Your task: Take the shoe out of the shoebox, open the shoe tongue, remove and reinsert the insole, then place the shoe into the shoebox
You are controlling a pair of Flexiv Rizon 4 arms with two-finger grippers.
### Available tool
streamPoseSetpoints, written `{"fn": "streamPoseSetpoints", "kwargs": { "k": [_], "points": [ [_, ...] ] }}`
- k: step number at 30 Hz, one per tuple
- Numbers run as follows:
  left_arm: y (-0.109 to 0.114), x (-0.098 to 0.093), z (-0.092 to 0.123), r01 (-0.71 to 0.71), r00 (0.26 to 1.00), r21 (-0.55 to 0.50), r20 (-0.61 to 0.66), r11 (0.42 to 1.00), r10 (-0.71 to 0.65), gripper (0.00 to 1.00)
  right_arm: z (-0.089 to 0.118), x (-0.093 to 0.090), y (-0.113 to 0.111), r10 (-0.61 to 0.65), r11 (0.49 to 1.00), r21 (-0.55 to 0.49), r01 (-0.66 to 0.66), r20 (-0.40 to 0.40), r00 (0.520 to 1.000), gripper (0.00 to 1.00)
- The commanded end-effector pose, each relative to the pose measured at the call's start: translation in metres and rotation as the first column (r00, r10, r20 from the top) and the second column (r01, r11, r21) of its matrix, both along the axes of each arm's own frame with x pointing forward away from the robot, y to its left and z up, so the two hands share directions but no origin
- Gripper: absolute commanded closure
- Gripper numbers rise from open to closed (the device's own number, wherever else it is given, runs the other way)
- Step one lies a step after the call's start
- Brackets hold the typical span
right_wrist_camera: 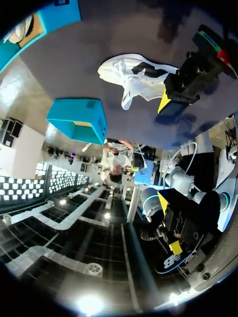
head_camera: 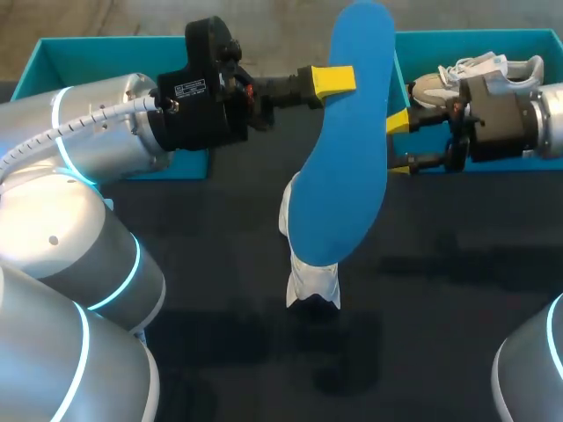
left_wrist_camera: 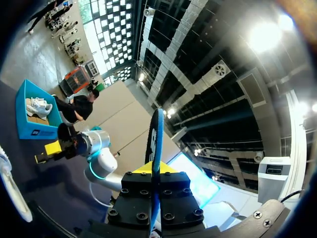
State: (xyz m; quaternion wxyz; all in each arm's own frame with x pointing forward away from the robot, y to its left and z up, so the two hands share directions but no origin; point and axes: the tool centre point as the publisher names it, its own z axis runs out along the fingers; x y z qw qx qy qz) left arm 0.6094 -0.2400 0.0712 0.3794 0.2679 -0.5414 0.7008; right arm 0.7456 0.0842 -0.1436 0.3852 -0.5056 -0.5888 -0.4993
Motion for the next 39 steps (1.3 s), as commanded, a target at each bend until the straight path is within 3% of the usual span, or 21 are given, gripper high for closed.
{"fn": "streamPoseSetpoints", "kwargs": {
  "k": [1,13,21,30,31,33,39],
  "points": [
    [0.000,-0.008,0.002,-0.099,0.995,-0.068,-0.034,0.993,0.097,1.00,-0.002,0.002,0.002,0.002,1.000,0.003,-0.002,0.000,1.000,0.00],
    [0.000,-0.008,0.002,-0.099,0.995,-0.068,-0.034,0.993,0.097,1.00,-0.002,0.002,0.002,0.002,1.000,0.003,-0.002,0.000,1.000,0.00],
    [0.009,-0.003,-0.002,-0.109,0.949,-0.039,0.292,0.993,0.116,1.00,-0.002,0.002,0.002,0.002,1.000,0.003,-0.002,0.000,1.000,0.00],
    [0.019,0.008,-0.013,-0.078,0.743,0.026,0.668,0.997,0.041,1.00,-0.002,0.002,0.002,0.002,1.000,0.003,-0.002,0.000,1.000,0.00],
    [0.020,0.008,-0.013,-0.079,0.742,0.030,0.669,0.996,0.039,1.00,-0.002,0.002,0.002,0.002,1.000,0.003,-0.002,0.000,1.000,0.00],
    [0.024,0.012,-0.014,-0.047,0.663,0.100,0.747,0.994,-0.044,1.00,-0.002,0.002,0.002,0.002,1.000,0.003,-0.002,0.000,1.000,0.00],
    [0.029,0.019,-0.013,-0.017,0.527,0.109,0.846,0.994,-0.084,1.00,-0.002,0.002,0.002,0.002,1.000,0.003,-0.002,0.000,1.000,0.00]
  ]
}}
